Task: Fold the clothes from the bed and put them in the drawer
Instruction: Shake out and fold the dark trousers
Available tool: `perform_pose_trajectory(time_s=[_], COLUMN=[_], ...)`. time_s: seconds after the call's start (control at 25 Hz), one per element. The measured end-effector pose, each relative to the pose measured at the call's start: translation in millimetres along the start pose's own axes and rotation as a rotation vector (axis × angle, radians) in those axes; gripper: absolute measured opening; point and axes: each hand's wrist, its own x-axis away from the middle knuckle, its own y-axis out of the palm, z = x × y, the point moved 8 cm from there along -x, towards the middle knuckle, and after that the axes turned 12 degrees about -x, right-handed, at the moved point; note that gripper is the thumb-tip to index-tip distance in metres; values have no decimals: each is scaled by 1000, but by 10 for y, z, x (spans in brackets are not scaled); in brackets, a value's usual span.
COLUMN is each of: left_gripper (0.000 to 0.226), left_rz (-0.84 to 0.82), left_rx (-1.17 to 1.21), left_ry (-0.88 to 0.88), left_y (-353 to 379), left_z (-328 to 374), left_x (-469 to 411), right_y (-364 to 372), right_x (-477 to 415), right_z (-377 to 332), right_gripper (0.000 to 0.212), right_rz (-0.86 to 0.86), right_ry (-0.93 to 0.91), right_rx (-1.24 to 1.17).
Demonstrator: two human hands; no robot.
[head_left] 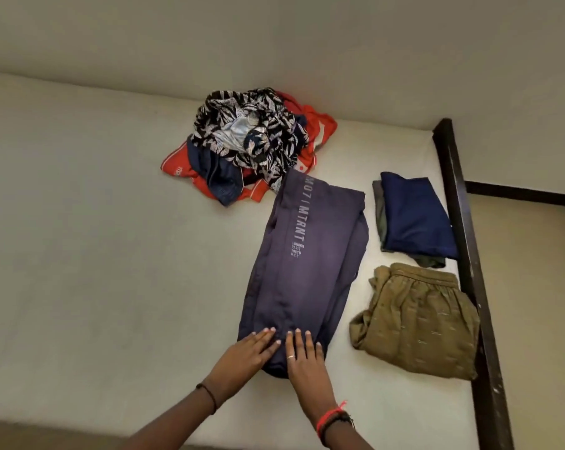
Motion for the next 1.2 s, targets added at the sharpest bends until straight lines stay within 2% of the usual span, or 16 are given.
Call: perform_pose_trajectory(time_s=[0.12, 0.24, 0.28, 0.36, 0.4, 0.48, 0.52, 0.56, 0.6, 0.72, 0.96, 1.08, 1.2], left_gripper=[63, 63, 67, 76, 69, 54, 49, 41, 30, 19, 29, 41, 51], left_rz=[-70, -160, -226, -328, -392, -436, -472, -531, -558, -648, -477, -376, -193], left_rx=[55, 49, 72, 123, 114, 149, 161, 209, 268, 442, 724, 874, 950], left_ry=[8, 15, 4, 5, 30, 129, 193, 222, 225, 208, 25, -128, -317], left_y=[57, 153, 211, 140, 17, -320, -458, -606, -748, -1152, -1610, -1570, -1396], left_z=[114, 257, 298, 321, 339, 349, 340, 304, 229, -64, -867, -1266, -1604], left_x=[239, 539, 646, 802, 864, 896, 858, 794, 694, 411, -592, -1055, -1410], right_y=[163, 501, 579, 590, 439, 97, 341, 513, 354, -320, -1433, -1684, -1766], right_x=[107, 324, 407, 589, 625, 648, 972, 1245, 1269, 1130, 60, -451, -952], right_z=[58, 154, 157, 117, 75, -156, -229, -422, -541, -815, -765, -612, -364], right_gripper=[77, 88, 85, 67, 62, 55, 56, 63, 66, 38, 36, 43, 41], right_rz=[7, 12, -10, -177, -236, -168, -363, -572, -611, -660, -487, -370, -244], right_ry=[-17, -69, -73, 71, 160, 72, 76, 20, -3, -35, -10, 36, 95], right_rx=[-21, -51, -80, -106, -34, 146, 165, 145, 81, -108, -345, -397, -500])
